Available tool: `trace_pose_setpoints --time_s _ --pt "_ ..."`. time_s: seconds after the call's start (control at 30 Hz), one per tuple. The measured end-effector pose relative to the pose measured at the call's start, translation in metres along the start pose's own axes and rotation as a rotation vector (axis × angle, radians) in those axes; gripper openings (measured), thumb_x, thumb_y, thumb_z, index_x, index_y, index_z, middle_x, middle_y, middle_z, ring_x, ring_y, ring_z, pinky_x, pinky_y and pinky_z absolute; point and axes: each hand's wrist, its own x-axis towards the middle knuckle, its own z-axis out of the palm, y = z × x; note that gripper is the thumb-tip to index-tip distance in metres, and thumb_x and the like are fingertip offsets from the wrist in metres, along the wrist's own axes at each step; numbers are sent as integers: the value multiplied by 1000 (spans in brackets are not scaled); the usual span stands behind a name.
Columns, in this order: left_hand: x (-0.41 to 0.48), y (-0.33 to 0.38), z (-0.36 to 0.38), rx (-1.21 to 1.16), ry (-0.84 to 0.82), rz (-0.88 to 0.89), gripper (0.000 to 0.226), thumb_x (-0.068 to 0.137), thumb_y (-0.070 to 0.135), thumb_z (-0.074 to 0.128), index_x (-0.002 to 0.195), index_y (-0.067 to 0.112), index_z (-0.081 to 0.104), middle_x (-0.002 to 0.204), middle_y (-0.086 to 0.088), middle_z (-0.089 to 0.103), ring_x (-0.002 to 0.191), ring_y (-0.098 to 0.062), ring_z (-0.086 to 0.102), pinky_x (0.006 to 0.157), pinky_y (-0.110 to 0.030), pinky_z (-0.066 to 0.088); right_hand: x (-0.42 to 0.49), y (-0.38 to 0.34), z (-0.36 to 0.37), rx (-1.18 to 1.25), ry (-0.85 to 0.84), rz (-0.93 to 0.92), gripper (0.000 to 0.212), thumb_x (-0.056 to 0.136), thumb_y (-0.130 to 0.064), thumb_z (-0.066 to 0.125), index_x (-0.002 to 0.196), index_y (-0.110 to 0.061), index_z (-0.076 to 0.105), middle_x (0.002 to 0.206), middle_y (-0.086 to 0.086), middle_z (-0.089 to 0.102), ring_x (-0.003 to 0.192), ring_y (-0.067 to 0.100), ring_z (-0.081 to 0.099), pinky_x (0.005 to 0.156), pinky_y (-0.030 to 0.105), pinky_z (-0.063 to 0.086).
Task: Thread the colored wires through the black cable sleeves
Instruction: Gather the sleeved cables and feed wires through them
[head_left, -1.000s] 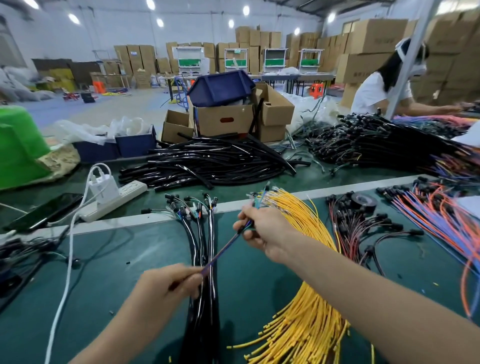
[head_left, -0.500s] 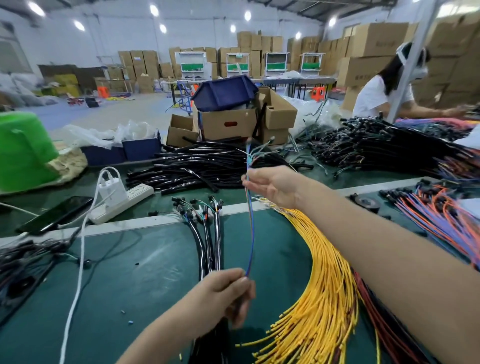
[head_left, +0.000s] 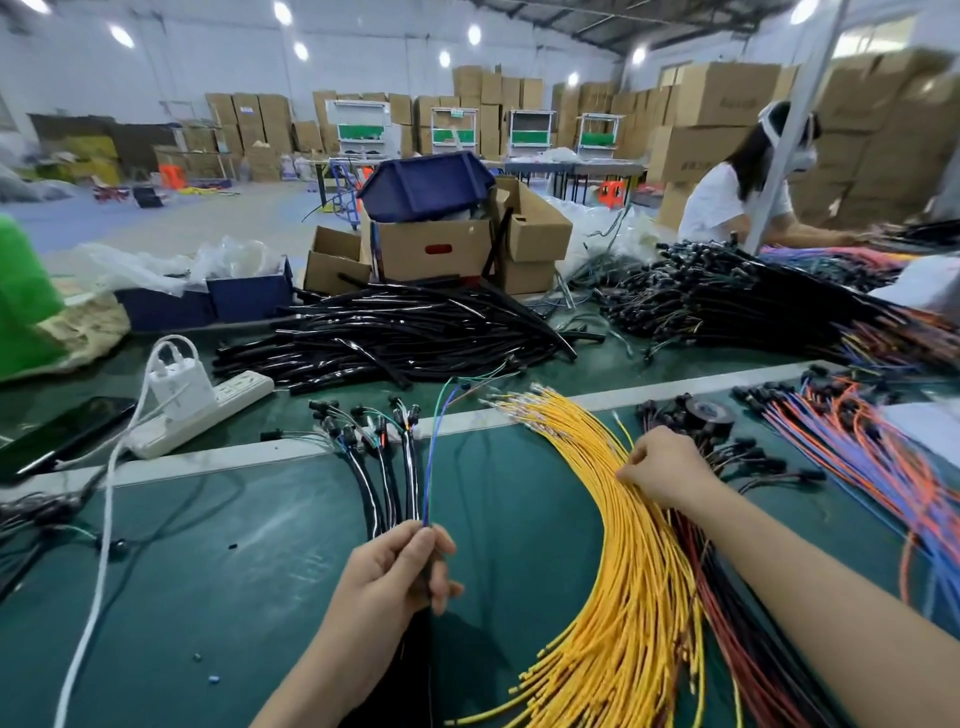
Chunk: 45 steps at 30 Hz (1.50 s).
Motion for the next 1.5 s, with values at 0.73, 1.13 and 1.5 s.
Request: trace_pose_setpoints --time_s 0.73,1.13,1.5 --pt "-2 2 2 51 -106 -150 26 98 6 35 92 -5 57 89 -24 71 84 -35 71 68 -28 57 -55 -97 -10 922 -228 -270 27 104 -21 33 81 -11 43 47 6 60 32 15 48 32 16 29" --pt "5 5 -11 -192 -163 -240 26 81 10 50 88 -2 72 62 -7 54 45 -6 39 52 -20 47 -29 -86 21 810 -129 -348 11 96 -10 50 92 -13 60 78 7 65 44 16 60 41 19 44" --pt "4 4 -7 -231 -138 -230 23 81 8 49 84 -1 69 60 -8 47 44 -8 34 51 -22 43 49 41 -9 -84 64 94 36 85 -37 69 66 -9 56 78 13 64 79 26 56 77 37 52"
